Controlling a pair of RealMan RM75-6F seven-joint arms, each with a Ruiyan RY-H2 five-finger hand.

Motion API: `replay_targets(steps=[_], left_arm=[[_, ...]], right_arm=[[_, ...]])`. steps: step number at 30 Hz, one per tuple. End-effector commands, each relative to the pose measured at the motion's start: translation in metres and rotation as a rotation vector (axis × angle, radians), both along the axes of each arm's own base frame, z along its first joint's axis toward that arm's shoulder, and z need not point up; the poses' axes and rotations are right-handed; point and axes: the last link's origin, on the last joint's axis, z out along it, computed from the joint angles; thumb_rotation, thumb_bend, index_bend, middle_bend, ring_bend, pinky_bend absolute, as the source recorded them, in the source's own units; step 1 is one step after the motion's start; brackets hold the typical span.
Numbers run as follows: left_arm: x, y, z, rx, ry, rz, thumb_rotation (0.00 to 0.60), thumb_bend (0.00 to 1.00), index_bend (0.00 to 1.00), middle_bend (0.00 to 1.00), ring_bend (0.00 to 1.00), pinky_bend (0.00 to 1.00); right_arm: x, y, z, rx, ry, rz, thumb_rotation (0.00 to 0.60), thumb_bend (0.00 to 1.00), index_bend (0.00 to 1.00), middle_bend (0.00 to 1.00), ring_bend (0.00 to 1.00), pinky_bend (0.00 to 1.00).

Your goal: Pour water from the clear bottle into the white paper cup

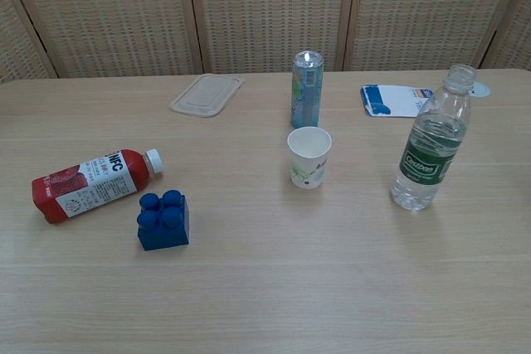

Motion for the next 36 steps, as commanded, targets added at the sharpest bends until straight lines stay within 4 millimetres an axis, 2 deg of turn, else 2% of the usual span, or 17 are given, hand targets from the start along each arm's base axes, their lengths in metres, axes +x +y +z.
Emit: replay_targets(steps=[1,5,9,10,14,18,23,27,36], left_arm=[[0.000,0.000,0.000,-0.002,0.001,0.004,0.600,0.00,0.00,0.00,0.00,0.00],[0.000,0.001,0.000,-0.002,-0.001,0.008,0.600,0.00,0.00,0.00,0.00,0.00],[0.001,0.002,0.000,0.001,-0.004,0.006,0.600,0.00,0.00,0.00,0.00,0.00],[0.001,0.001,0.000,0.003,-0.003,0.006,0.600,0.00,0.00,0.00,0.00,0.00],[0.001,0.002,0.000,0.004,-0.002,0.006,0.600,0.00,0.00,0.00,0.00,0.00],[0.001,0.005,-0.001,0.004,0.006,0.015,0.600,0.00,0.00,0.00,0.00,0.00],[-0.001,0.014,-0.011,-0.026,0.032,0.024,0.600,0.00,0.00,0.00,0.00,0.00],[-0.003,0.018,-0.016,-0.038,0.042,0.023,0.600,0.00,0.00,0.00,0.00,0.00],[-0.006,0.022,-0.018,-0.036,0.044,0.043,0.600,0.00,0.00,0.00,0.00,0.00]], right_arm=[[-0.001,0.000,0.000,0.004,0.003,-0.008,0.600,0.00,0.00,0.00,0.00,0.00],[-0.005,-0.003,-0.004,0.042,-0.050,-0.040,0.600,0.00,0.00,0.00,0.00,0.00],[-0.024,-0.017,-0.011,0.106,-0.171,-0.117,0.600,0.00,0.00,0.00,0.00,0.00],[-0.034,-0.025,-0.017,0.154,-0.212,-0.154,0.600,0.00,0.00,0.00,0.00,0.00],[-0.051,-0.042,-0.031,0.259,-0.322,-0.211,0.600,0.00,0.00,0.00,0.00,0.00],[-0.060,-0.061,-0.051,0.365,-0.427,-0.263,0.600,0.00,0.00,0.00,0.00,0.00],[-0.051,-0.093,-0.088,0.406,-0.505,-0.259,0.600,0.00,0.00,0.00,0.00,0.00],[-0.046,-0.108,-0.108,0.385,-0.547,-0.258,0.600,0.00,0.00,0.00,0.00,0.00],[-0.032,-0.125,-0.131,0.385,-0.680,-0.242,0.600,0.00,0.00,0.00,0.00,0.00]])
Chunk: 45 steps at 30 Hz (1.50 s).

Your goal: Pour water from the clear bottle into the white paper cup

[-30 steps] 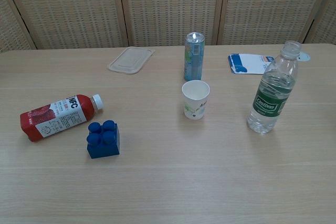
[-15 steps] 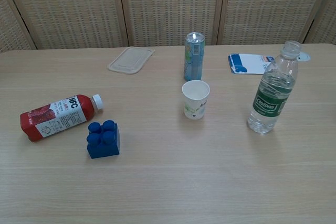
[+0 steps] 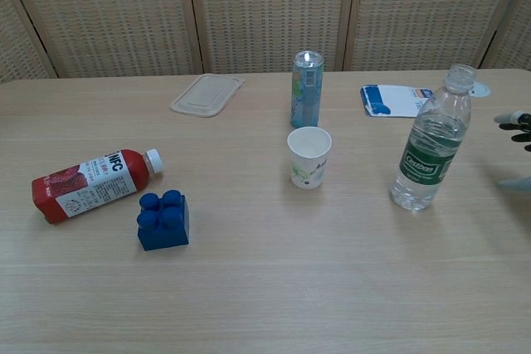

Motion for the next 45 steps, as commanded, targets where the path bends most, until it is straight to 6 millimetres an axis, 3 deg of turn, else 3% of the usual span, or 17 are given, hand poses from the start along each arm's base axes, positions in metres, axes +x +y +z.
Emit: replay_targets(steps=[1,16,38,41,43,45], left_arm=[[-0.001,0.001,0.001,0.004,-0.002,0.007,0.600,0.00,0.00,0.00,0.00,0.00],[-0.002,0.003,0.000,-0.002,0.000,0.021,0.600,0.00,0.00,0.00,0.00,0.00],[-0.006,0.007,0.003,0.007,-0.006,0.048,0.600,0.00,0.00,0.00,0.00,0.00],[-0.007,0.007,0.003,0.008,-0.007,0.050,0.600,0.00,0.00,0.00,0.00,0.00],[-0.007,0.008,0.003,0.009,-0.008,0.051,0.600,0.00,0.00,0.00,0.00,0.00],[-0.008,0.008,0.004,0.010,-0.010,0.053,0.600,0.00,0.00,0.00,0.00,0.00]], right_arm=[[0.011,-0.006,-0.008,0.003,-0.067,0.013,0.600,0.00,0.00,0.00,0.00,0.00],[0.049,-0.016,-0.042,0.056,-0.204,0.049,0.600,0.00,0.00,0.00,0.00,0.00],[0.073,-0.023,-0.073,0.096,-0.322,0.052,0.600,0.00,0.00,0.01,0.00,0.00],[0.073,-0.026,-0.075,0.071,-0.321,0.041,0.600,0.00,0.05,0.12,0.00,0.00],[0.073,-0.028,-0.076,0.041,-0.316,0.035,0.600,0.02,0.18,0.26,0.06,0.03],[0.073,-0.030,-0.076,0.000,-0.304,0.027,0.600,0.15,0.38,0.42,0.20,0.16]])
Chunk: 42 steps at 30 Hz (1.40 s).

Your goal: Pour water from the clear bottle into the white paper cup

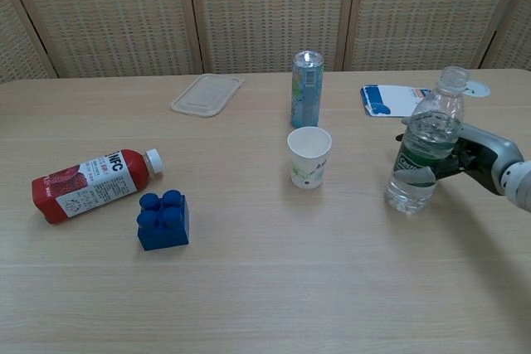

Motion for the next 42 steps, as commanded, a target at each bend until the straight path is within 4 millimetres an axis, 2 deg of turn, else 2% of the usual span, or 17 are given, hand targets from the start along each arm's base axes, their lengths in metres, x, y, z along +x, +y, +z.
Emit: replay_targets(steps=[1,2,4,7,10,13,17,21,28,34,42], left_arm=[[0.000,0.000,0.001,0.001,-0.002,0.002,0.600,0.00,0.00,0.00,0.00,0.00],[-0.001,0.000,0.001,0.000,-0.003,0.002,0.600,0.00,0.00,0.00,0.00,0.00],[-0.001,0.000,0.001,0.000,-0.004,0.001,0.600,0.00,0.00,0.00,0.00,0.00],[0.000,0.000,0.001,0.000,-0.007,0.000,0.600,0.00,0.00,0.00,0.00,0.00],[0.000,-0.001,0.002,0.000,-0.009,0.000,0.600,0.00,0.00,0.00,0.00,0.00],[0.000,-0.001,0.002,0.000,-0.012,-0.001,0.600,0.00,0.00,0.00,0.00,0.00],[0.000,0.000,0.003,0.000,-0.015,0.000,0.600,0.00,0.00,0.00,0.00,0.00],[-0.001,0.000,0.003,-0.002,-0.016,0.003,0.600,0.00,0.00,0.00,0.00,0.00],[-0.002,0.001,0.004,-0.005,-0.021,0.008,0.600,0.00,0.00,0.00,0.00,0.00],[-0.003,0.001,0.005,-0.006,-0.026,0.010,0.600,0.00,0.00,0.00,0.00,0.00],[-0.003,0.001,0.006,-0.006,-0.033,0.012,0.600,0.00,0.00,0.00,0.00,0.00]], right_arm=[[0.001,-0.003,0.000,-0.065,0.009,-0.022,0.600,0.21,0.43,0.47,0.25,0.23],[0.001,-0.003,0.000,-0.072,0.010,-0.021,0.600,0.30,0.49,0.52,0.31,0.33],[0.003,-0.002,0.002,-0.085,0.018,-0.006,0.600,0.40,0.55,0.57,0.38,0.45],[0.008,-0.002,0.008,-0.107,0.031,0.024,0.600,0.44,0.56,0.58,0.40,0.50],[0.014,-0.005,0.017,-0.139,0.069,0.067,0.600,0.46,0.57,0.59,0.41,0.52],[0.022,-0.012,0.028,-0.187,0.192,0.142,0.600,0.47,0.58,0.59,0.41,0.52],[0.032,-0.023,0.041,-0.237,0.387,0.234,0.600,0.49,0.58,0.59,0.41,0.52],[0.048,-0.038,0.055,-0.287,0.688,0.357,0.600,0.49,0.58,0.59,0.41,0.52],[0.064,-0.050,0.061,-0.284,0.958,0.395,0.600,0.49,0.59,0.59,0.41,0.52],[0.073,-0.049,0.056,-0.278,1.072,0.381,0.600,0.49,0.59,0.59,0.41,0.52],[0.081,-0.051,0.050,-0.257,1.118,0.357,0.600,0.49,0.59,0.60,0.41,0.52]])
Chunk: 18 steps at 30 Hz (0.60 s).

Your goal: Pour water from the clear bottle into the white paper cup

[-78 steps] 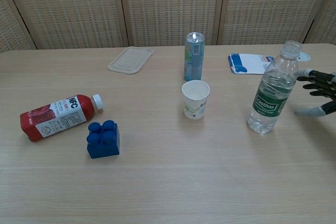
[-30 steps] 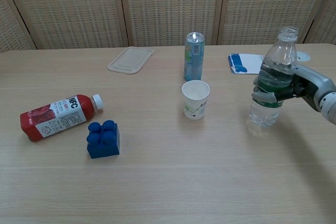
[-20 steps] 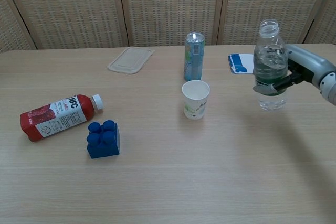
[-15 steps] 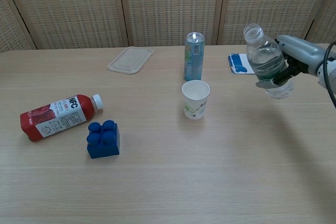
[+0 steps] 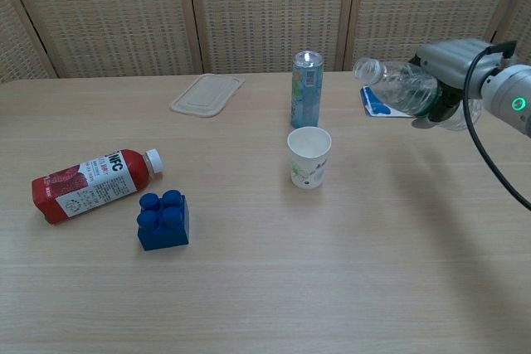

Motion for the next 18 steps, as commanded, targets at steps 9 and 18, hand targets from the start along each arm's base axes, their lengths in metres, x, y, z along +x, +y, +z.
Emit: replay_targets(steps=[9,18], left_arm=[[-0.002,0.001,0.001,-0.005,-0.007,0.011,0.600,0.00,0.00,0.00,0.00,0.00],[-0.003,0.001,0.001,-0.008,-0.009,0.016,0.600,0.00,0.00,0.00,0.00,0.00]], right_arm=[[0.021,-0.005,-0.015,0.011,0.035,-0.051,0.600,0.49,0.59,0.60,0.41,0.52],[0.021,-0.006,-0.026,0.023,0.082,-0.089,0.600,0.49,0.59,0.60,0.41,0.52]])
